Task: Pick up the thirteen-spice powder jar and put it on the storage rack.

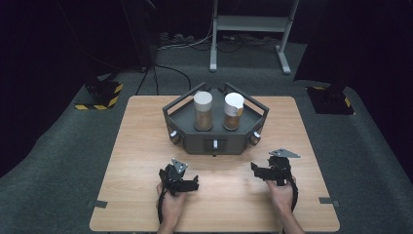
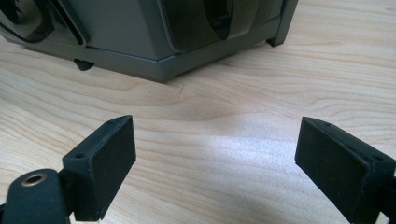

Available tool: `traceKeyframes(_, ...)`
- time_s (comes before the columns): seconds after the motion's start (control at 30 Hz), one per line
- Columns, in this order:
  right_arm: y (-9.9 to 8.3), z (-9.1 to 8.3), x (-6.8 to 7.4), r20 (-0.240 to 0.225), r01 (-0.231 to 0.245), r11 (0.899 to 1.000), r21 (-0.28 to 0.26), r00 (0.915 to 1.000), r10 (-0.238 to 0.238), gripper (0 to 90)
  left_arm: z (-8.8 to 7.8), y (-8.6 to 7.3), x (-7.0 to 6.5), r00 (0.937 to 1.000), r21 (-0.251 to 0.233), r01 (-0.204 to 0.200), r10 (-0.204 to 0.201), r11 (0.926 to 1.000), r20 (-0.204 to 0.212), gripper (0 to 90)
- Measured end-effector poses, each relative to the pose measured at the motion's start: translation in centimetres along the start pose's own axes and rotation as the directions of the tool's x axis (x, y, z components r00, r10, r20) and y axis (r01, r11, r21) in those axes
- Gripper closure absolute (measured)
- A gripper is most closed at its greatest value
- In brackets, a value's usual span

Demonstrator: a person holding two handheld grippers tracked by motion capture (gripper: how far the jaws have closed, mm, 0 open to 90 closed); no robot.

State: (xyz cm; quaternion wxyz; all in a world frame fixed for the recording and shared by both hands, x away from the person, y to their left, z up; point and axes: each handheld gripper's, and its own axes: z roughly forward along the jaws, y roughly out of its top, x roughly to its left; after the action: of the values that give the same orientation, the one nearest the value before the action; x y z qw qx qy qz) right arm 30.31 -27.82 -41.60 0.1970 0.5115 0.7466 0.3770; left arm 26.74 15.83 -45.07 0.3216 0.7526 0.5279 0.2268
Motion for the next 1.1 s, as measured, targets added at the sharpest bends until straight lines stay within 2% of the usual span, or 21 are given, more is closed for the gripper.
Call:
traceKeyframes(0.5,-0.9,0.9,0.4,0.012,-0.004,0.999,0.033,0.9999,0.003,12.2,0.0,0.0,0.0,1.0,0.0,0.0,0.0,1.0,0.0,3.6)
traceKeyframes(0.77,-1.3,1.6,0.7,0.016,-0.023,0.999,0.043,0.9996,0.022,12.3,0.0,0.0,0.0,1.0,0.0,0.0,0.0,1.0,0.0,3.6)
traceKeyframes(1.1,-1.8,2.2,2.0,0.054,0.001,0.998,0.055,0.9985,-0.004,11.9,0.0,0.0,0.0,1.0,0.0,0.0,0.0,1.0,0.0,3.6)
